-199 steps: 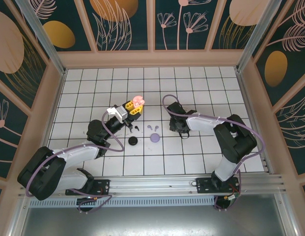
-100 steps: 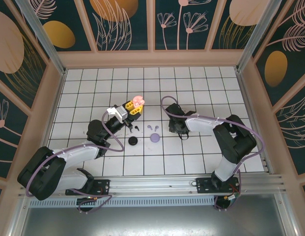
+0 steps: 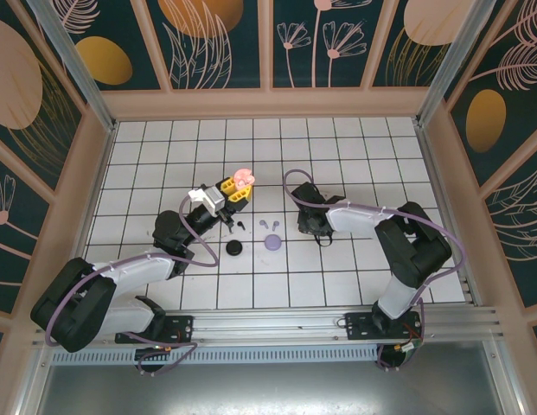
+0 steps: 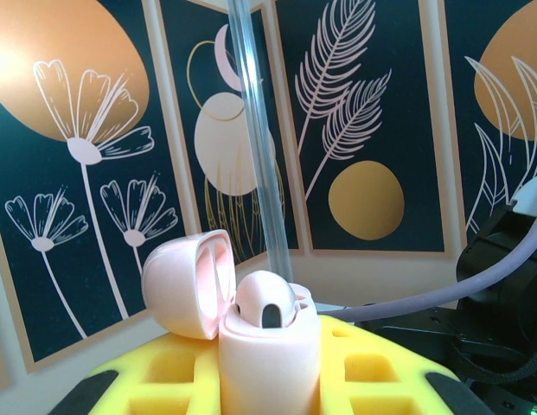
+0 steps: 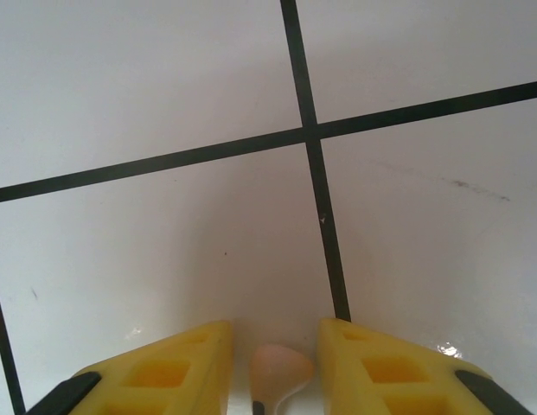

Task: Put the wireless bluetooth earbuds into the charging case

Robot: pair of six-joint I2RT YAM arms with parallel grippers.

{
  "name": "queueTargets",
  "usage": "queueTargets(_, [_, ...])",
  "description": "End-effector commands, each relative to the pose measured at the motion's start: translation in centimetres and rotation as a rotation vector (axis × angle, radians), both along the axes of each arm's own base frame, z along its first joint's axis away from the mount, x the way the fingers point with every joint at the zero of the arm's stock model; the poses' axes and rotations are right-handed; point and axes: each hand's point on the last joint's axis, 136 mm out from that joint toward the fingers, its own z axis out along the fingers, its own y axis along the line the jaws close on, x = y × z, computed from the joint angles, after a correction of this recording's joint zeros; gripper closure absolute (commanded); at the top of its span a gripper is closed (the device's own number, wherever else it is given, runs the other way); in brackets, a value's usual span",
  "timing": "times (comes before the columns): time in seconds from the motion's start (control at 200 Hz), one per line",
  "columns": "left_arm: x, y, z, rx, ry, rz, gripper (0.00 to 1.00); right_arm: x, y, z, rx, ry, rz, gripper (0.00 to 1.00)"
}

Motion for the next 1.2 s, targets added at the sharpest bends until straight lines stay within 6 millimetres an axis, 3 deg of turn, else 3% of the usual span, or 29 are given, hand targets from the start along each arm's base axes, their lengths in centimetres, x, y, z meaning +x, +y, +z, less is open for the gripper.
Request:
queueTargets(0.0, [-0.5,-0.4,1.3,-0.022,-0.035,-0.029,1.00,-1.4,-1.1,-1.1,-0.041,0.040,-0.005,0.70])
queueTargets(0.41, [-0.4,-0.4,1.3,-0.020,-0.030,-0.029,1.00,-1.4,-0.8,-0.5,-0.004,0.022,-0.004,0.79])
queueTargets(0.696, [-0.5,-0.5,1.6,-0.021,-0.032,-0.031,1.00,-0.4,0.1,2.8,0.083,-0.069,-0.005,0.82])
queueTargets(0.826, [-0.6,-0.5,1.9,-0.010,-0.042,-0.034,1.00,0.3,1.5,6.6,0.185,-0.155,0.020,0.82])
queueTargets(0.886, [-0.6,-0.7,1.9,0.000,-0.043,-0.038,1.00,0.6,2.3,9.3,0.251,-0.216,0.046,0.82])
queueTargets(1.196, [-0.9,-1.2,1.9,0.047,-0.060,-0.064,1.00,1.7,5.8,25.7,0.489,-0.583,0.278,0.82])
